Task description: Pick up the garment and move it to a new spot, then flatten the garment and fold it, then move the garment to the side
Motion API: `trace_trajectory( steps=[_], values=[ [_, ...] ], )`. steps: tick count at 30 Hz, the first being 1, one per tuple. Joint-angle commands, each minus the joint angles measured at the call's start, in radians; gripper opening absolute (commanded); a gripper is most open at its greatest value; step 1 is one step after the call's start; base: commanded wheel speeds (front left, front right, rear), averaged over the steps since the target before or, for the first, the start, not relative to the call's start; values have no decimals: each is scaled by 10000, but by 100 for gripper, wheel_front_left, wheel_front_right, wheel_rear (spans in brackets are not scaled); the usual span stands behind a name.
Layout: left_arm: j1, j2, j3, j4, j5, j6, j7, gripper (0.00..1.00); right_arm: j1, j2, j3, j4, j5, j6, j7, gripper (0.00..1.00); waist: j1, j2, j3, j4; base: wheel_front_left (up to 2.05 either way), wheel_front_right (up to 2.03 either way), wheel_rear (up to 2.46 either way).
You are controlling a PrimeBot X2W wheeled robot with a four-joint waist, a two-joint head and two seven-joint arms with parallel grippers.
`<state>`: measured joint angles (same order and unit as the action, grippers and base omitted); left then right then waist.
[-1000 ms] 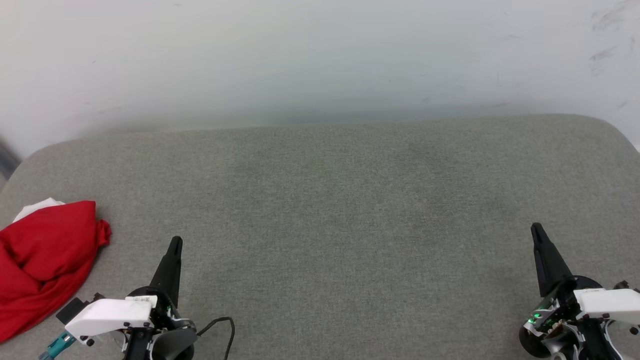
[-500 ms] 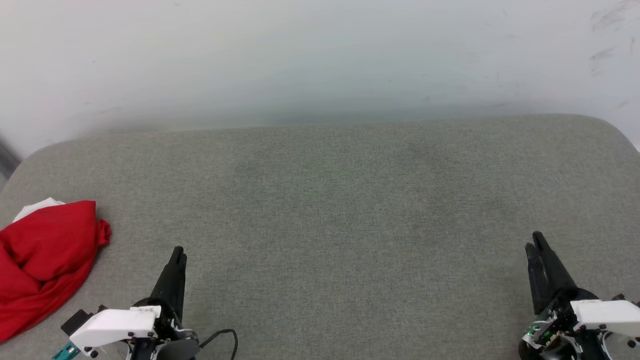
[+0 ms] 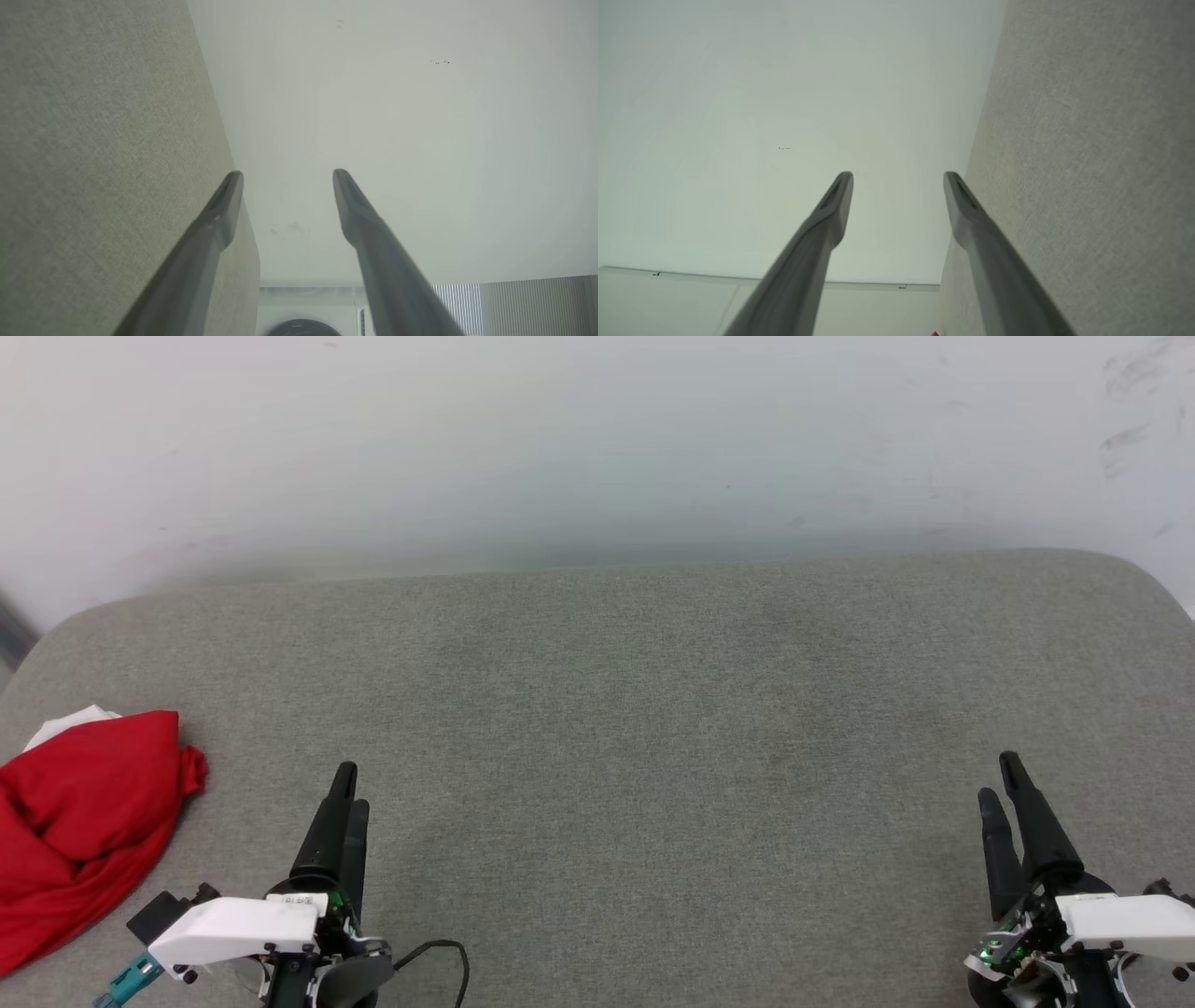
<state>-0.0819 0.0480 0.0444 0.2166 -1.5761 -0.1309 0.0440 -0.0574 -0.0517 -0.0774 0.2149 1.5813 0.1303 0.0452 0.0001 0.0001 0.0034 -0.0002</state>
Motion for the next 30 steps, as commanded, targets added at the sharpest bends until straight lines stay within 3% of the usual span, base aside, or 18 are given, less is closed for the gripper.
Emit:
trace_trajectory(
  steps=[1, 7, 20, 30],
  values=[
    [-192, 22, -49, -326, 247, -5, -138, 100, -127, -77, 92, -328, -188, 4, -134, 100, -1, -1, -5, 2, 0, 0, 0],
    [-147, 23, -82, -631, 1345, -4, -396, 100, -56, -267, 249, -502, -1134, 4, -410, 100, -1, -1, -18, 4, 0, 0, 0],
    [-105, 25, -327, -1047, 4431, -4, -901, 100, -16, -536, 640, -879, -5072, 4, -874, 100, -1, -1, -57, 3, 0, 0, 0],
    [-84, 25, -337, -1563, 6723, 173, -1220, 100, 151, -575, 612, -1412, -6838, 5, -915, 100, -1, -1, -62, -2, 0, 0, 0]
  ],
)
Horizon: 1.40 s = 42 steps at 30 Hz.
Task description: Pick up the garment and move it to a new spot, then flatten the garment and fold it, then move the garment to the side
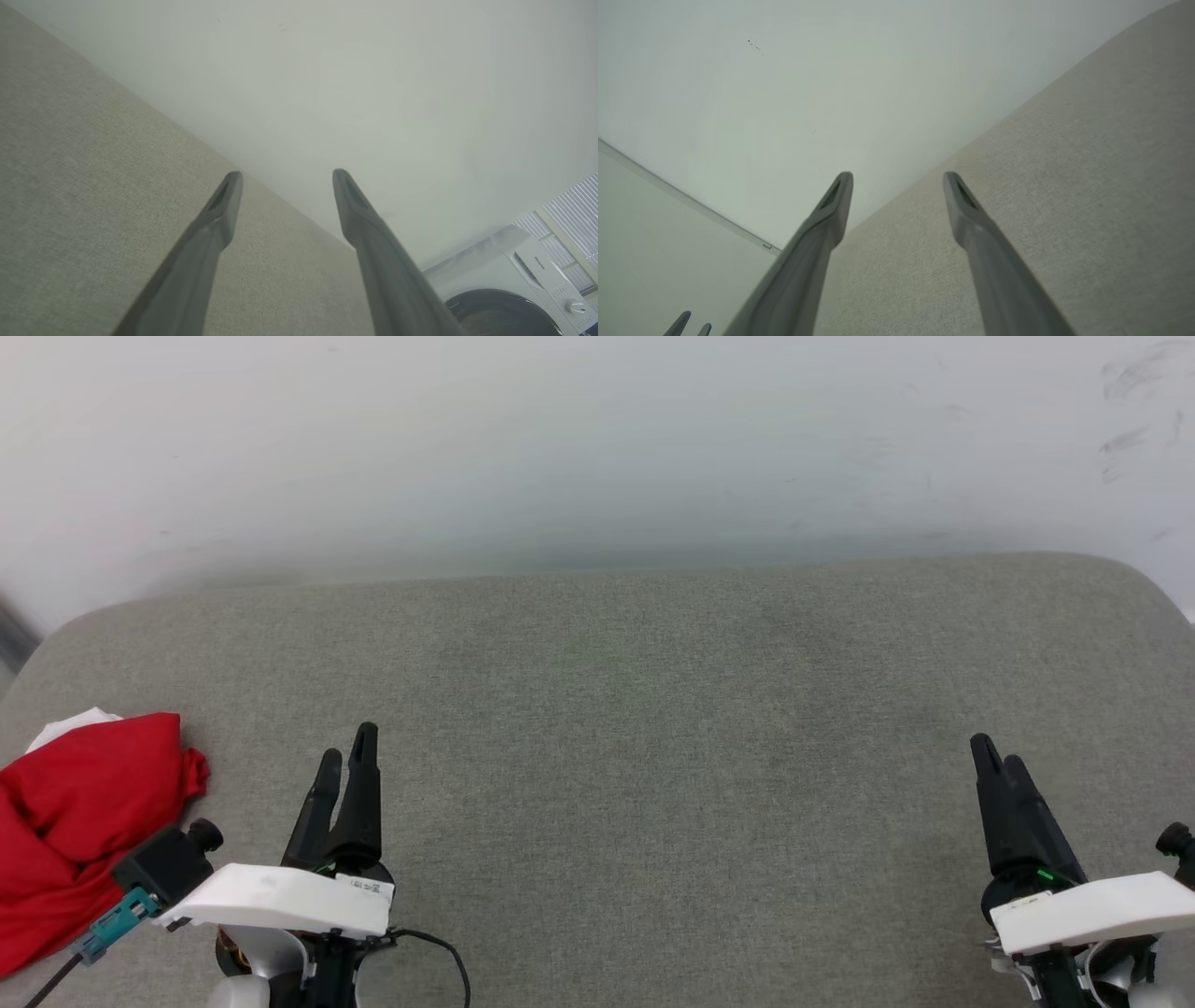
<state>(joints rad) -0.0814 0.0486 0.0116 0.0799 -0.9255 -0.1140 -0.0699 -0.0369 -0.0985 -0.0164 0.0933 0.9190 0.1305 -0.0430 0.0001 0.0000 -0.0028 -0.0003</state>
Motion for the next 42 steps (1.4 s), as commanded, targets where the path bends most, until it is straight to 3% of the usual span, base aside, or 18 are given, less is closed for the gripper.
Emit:
trace_trajectory(
  steps=[1, 23, 42],
  values=[
    [-78, 19, -36, -229, 454, 23, -107, 100, -29, -113, -22, -257, -425, 3, -21, 100, -1, 0, -2, -1, 0, 0, 0],
    [71, 395, -572, -166, 4493, 478, -766, 100, 146, -95, -123, -856, -4039, 3, 410, 100, -1, 0, -4, 32, 0, 0, 0],
    [236, 782, -1145, 57, 6279, 1134, -1230, 100, 334, -19, -102, -1153, -5953, 2, 406, 100, -1, 0, -21, 77, 0, 0, 0]
  ],
)
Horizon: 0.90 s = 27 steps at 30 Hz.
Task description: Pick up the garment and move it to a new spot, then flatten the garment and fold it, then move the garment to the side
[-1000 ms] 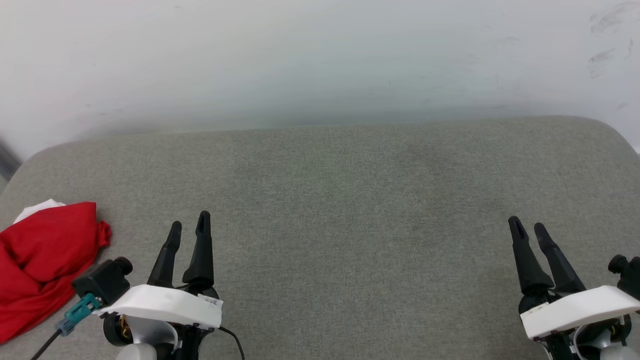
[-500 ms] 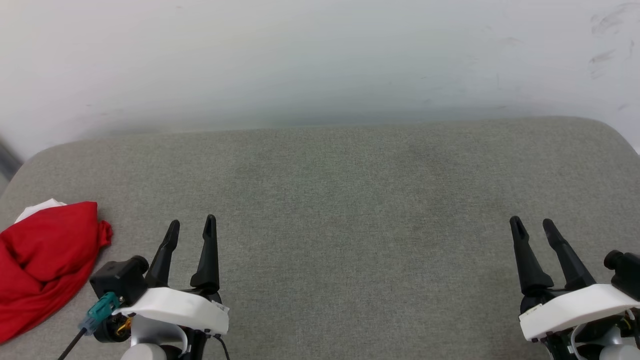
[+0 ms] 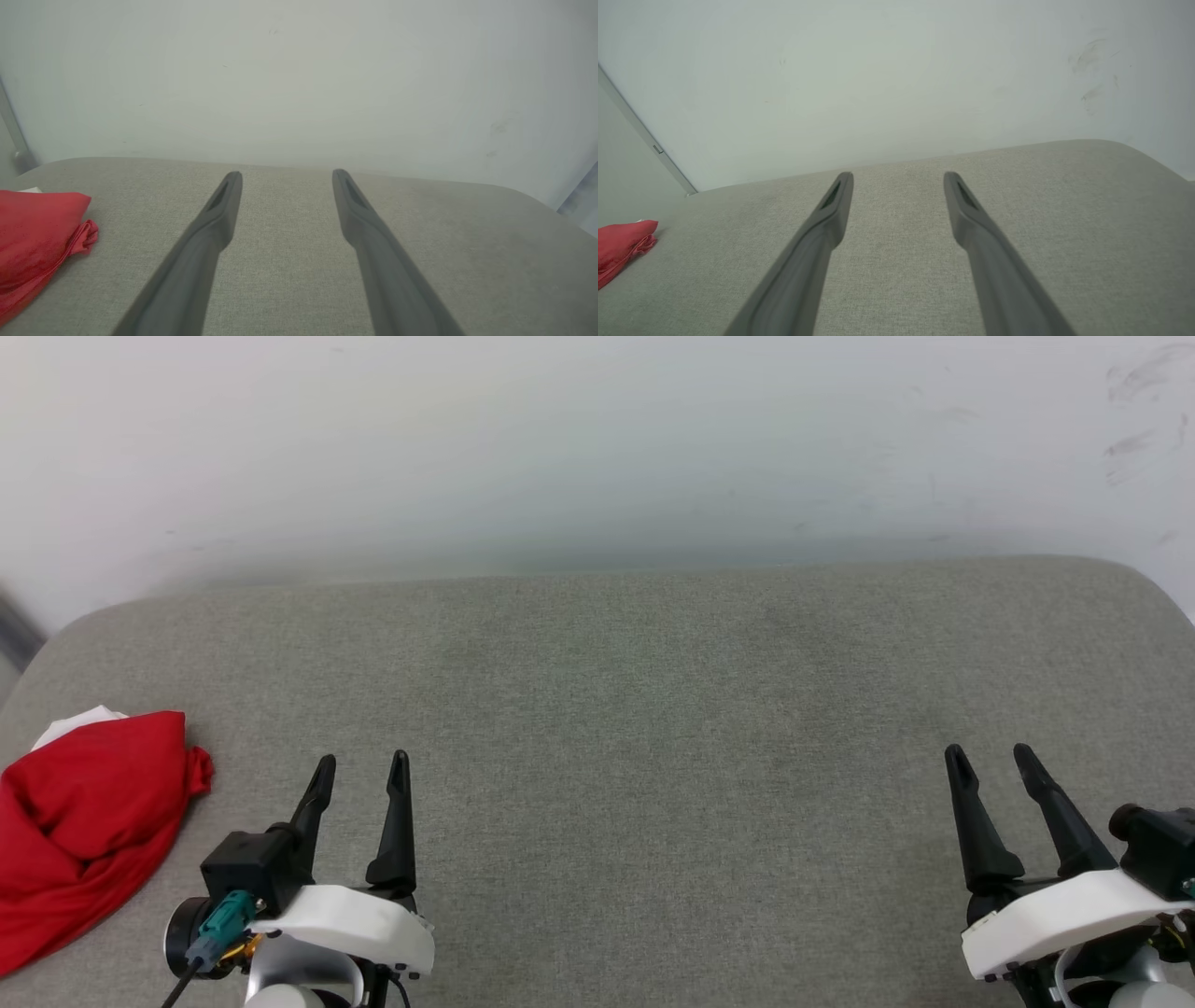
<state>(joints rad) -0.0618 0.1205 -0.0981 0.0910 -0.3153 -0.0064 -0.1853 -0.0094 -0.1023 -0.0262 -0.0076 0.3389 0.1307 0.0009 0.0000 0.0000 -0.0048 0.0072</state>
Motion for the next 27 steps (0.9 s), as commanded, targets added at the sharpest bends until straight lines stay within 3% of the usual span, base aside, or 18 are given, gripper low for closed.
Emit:
trace_trajectory(
  steps=[1, 15, 27],
  values=[
    [44, 72, -67, -25, 254, 74, -96, 100, 67, 22, 0, -157, -244, 0, -46, 100, 1, 0, -4, 4, 0, 0, 0],
    [99, 4, -154, 315, 1124, 175, -406, 100, 118, 116, -60, -88, -1196, 0, -105, 100, 0, 0, -37, 1, 0, 0, 0],
    [69, -355, 94, 848, 1253, -131, -627, 100, 138, 271, -113, -45, -1820, 0, -180, 100, 0, 0, -49, 24, 0, 0, 0]
  ],
)
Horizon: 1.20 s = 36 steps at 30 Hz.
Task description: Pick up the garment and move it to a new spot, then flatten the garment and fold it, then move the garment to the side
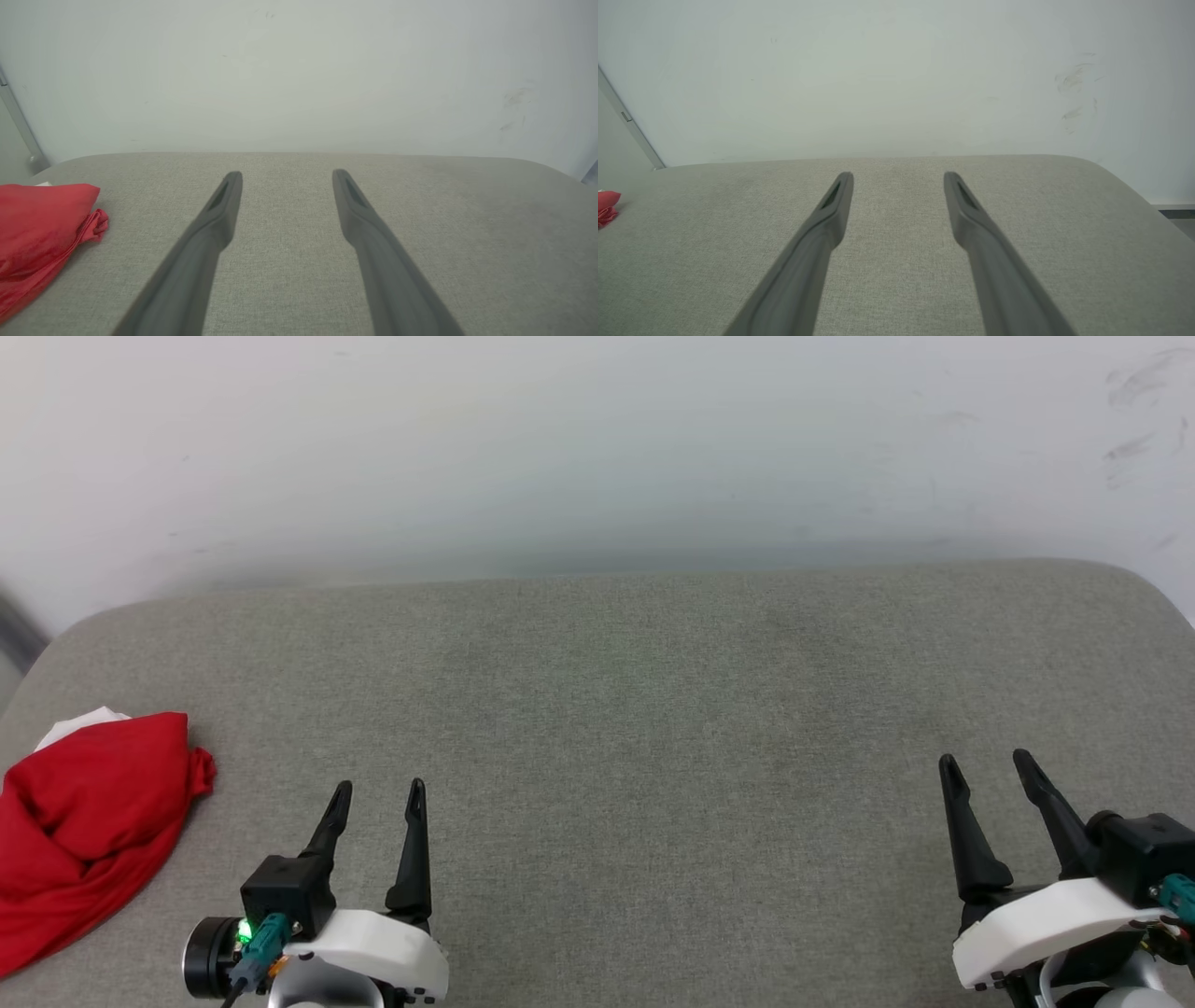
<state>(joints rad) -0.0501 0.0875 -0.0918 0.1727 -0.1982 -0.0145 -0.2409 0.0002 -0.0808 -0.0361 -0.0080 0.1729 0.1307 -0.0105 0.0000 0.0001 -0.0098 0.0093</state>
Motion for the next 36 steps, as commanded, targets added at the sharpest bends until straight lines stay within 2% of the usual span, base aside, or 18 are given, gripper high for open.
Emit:
trace_trajectory(
  steps=[1, 16, 21, 28, 36],
  values=[
    [-48, -25, 31, 32, 81, -50, -71, 100, 41, 56, -13, -41, -159, 0, -67, 100, 0, -1, 1, 4, 0, 0, 0],
    [-125, -247, 265, 275, 435, -375, -258, 100, 115, 178, -102, -16, -560, -1, -89, 100, 0, -1, 23, 119, 0, 0, 0],
    [-212, -292, 393, 332, 373, -387, -247, 100, 137, 200, -181, -53, -584, -1, -30, 100, 0, -1, 69, 420, 0, 0, 0],
    [-335, -324, 745, 314, 356, -339, -247, 100, 2, 157, 76, -232, -570, 0, 29, 100, 0, -1, 128, 1226, 0, 0, 0],
    [-353, -330, 1235, 233, 405, -358, -247, 100, -149, 104, 555, -502, -546, -1, 173, 100, 0, -1, 272, 2703, 0, 0, 0]
  ],
)
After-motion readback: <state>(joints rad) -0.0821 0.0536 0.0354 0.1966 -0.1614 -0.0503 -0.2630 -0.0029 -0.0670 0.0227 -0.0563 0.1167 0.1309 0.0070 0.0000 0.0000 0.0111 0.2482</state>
